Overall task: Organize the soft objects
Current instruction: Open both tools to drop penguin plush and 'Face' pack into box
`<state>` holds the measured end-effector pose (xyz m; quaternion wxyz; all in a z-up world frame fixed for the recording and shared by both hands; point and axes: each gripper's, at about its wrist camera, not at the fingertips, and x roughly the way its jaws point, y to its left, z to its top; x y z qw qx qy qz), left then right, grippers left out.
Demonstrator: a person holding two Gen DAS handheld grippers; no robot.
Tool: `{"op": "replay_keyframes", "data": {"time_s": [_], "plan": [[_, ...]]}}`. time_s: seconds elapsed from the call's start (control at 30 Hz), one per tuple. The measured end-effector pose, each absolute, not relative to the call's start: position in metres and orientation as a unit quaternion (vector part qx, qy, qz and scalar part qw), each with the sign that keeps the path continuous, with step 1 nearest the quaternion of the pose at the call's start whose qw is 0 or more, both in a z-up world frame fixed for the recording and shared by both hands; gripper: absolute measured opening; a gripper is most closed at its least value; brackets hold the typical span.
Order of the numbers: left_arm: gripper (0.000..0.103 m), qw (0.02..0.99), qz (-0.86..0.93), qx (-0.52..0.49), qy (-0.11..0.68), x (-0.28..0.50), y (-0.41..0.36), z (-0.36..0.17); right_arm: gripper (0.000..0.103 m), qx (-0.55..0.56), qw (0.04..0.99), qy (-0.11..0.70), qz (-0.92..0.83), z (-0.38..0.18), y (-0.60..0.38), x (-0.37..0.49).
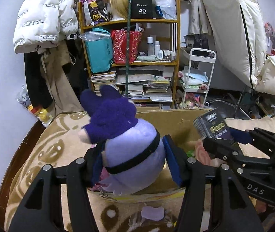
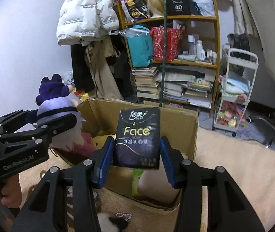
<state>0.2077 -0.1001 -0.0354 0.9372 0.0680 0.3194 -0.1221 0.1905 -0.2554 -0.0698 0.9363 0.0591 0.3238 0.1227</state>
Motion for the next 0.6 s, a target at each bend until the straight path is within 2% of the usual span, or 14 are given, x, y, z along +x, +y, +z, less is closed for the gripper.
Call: {"op": "replay_keyframes", "data": {"time_s": [0.2,0.27,0.33,0.4,0.53,0.6], "plan": [[0.073,0.937,-0.118,0.063,0.323,0.203,-0.099,-0.036,0.051,0.065,0.933,0.335,0.115,-0.075,-0.263,0.190],[0.079,0.937,-0.116,0.060,0.325,0.201,-0.097,-0.036,0.057,0.069,0.934,0.332,0.114,-0.073,-0.265,0.188],[0.084,0.937,-0.113,0.058,0.326,0.198,-0.095,-0.036,0.069,0.065,0.937,0.326,0.109,-0.070,-0.265,0.185],[0.092,0.937,-0.109,0.057,0.328,0.194,-0.091,-0.034,0.071,0.054,0.938,0.323,0.110,-0.068,-0.262,0.181],[0.096,0.937,-0.099,0.058,0.329,0.187,-0.083,-0.032,0.087,0.042,0.938,0.327,0.107,-0.067,-0.260,0.175],[0.096,0.935,-0.097,0.057,0.337,0.184,-0.079,-0.032,0.087,0.043,0.937,0.330,0.108,-0.067,-0.259,0.170]]}}
